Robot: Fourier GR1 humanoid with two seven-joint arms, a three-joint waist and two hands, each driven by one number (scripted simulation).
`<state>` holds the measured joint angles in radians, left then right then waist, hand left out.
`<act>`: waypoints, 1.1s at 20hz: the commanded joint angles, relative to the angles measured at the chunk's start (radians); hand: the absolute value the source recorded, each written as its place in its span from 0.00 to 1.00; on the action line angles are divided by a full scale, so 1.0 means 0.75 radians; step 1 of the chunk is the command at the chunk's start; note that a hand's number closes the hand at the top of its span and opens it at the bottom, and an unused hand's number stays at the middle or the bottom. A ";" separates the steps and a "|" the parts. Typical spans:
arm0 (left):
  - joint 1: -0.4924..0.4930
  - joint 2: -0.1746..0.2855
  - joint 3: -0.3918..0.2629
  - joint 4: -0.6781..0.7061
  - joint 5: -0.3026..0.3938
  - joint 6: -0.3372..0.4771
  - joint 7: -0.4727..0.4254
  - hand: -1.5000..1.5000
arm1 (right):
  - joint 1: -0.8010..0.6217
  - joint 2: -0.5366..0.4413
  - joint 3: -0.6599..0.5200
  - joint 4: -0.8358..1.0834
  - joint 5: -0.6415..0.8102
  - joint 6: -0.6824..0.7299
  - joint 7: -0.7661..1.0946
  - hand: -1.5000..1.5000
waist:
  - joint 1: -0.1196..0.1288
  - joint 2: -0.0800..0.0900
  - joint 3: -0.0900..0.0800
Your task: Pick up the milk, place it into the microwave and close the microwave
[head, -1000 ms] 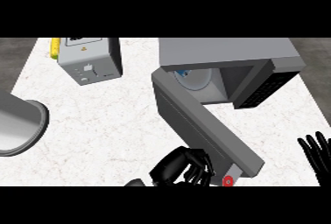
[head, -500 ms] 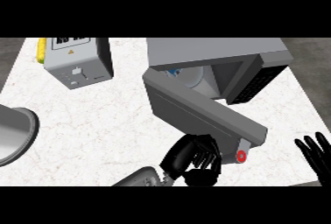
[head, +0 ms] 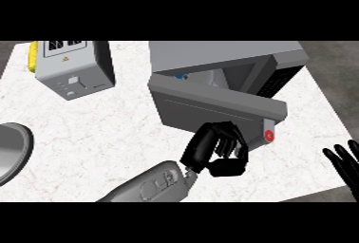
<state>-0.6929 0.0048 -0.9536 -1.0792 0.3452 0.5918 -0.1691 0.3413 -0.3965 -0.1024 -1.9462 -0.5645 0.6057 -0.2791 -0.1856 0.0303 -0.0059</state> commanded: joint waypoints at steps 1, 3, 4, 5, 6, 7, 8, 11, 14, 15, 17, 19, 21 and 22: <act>-0.131 -0.006 0.070 0.089 0.098 0.056 -0.025 1.00 | 0.029 -0.004 0.011 -0.084 -0.056 -0.030 0.055 0.00 | -0.035 0.005 0.000; -0.175 -0.006 0.075 0.126 0.127 0.083 -0.052 1.00 | -0.014 -0.032 -0.012 -0.070 -0.081 -0.044 0.080 0.00 | -0.028 0.016 0.001; -0.184 -0.006 0.067 0.145 0.146 0.092 -0.063 1.00 | -0.008 -0.021 0.021 -0.077 -0.078 -0.056 0.104 0.00 | -0.027 0.019 0.001; -0.231 -0.006 0.100 0.161 0.178 0.080 -0.056 1.00 | -0.019 -0.030 -0.001 -0.068 -0.101 -0.060 0.105 0.00 | -0.029 0.021 0.002; -0.254 -0.006 0.090 0.168 0.194 0.099 -0.048 1.00 | -0.012 -0.040 0.010 -0.113 -0.100 -0.078 0.137 0.00 | -0.041 0.015 0.001; -0.253 -0.006 0.104 0.209 0.213 0.092 -0.069 1.00 | 0.011 -0.054 -0.009 -0.110 -0.112 -0.056 0.127 0.00 | -0.060 0.020 0.002; -0.280 -0.006 0.118 0.226 0.238 0.086 -0.066 1.00 | -0.027 -0.043 -0.004 -0.111 -0.114 -0.081 0.133 0.00 | -0.052 0.028 0.002; -0.328 -0.006 0.162 0.293 0.301 0.053 -0.099 1.00 | -0.018 -0.077 -0.015 -0.138 -0.149 -0.083 0.170 0.00 | -0.061 0.032 0.001; -0.371 -0.006 0.207 0.355 0.359 0.025 -0.152 1.00 | -0.026 -0.068 -0.008 -0.143 -0.154 -0.096 0.176 0.00 | -0.055 0.038 0.003; -0.340 -0.006 0.180 0.341 0.381 0.056 -0.175 1.00 | -0.039 -0.076 -0.019 -0.147 -0.176 -0.118 0.195 0.00 | -0.056 0.037 0.002; -0.356 -0.006 0.201 0.360 0.418 0.050 -0.188 1.00 | -0.030 -0.104 -0.044 -0.151 -0.194 -0.100 0.200 0.00 | -0.075 0.038 0.003; -0.388 -0.006 0.221 0.387 0.443 0.029 -0.193 1.00 | -0.034 -0.088 -0.036 -0.154 -0.194 -0.112 0.198 0.00 | -0.083 0.046 0.004; -0.364 -0.006 0.211 0.380 0.485 0.012 -0.220 1.00 | -0.037 -0.103 -0.050 -0.174 -0.212 -0.131 0.220 0.00 | -0.090 0.046 0.002; -0.368 -0.006 0.225 0.398 0.493 0.003 -0.231 1.00 | -0.047 -0.094 -0.048 -0.177 -0.220 -0.136 0.214 0.00 | -0.085 0.051 0.003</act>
<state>-0.9055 -0.0005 -0.8518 -0.8714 0.6730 0.6141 -0.3154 0.3116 -0.4642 -0.1308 -2.0671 -0.7104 0.5159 -0.1277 -0.2381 0.0543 -0.0034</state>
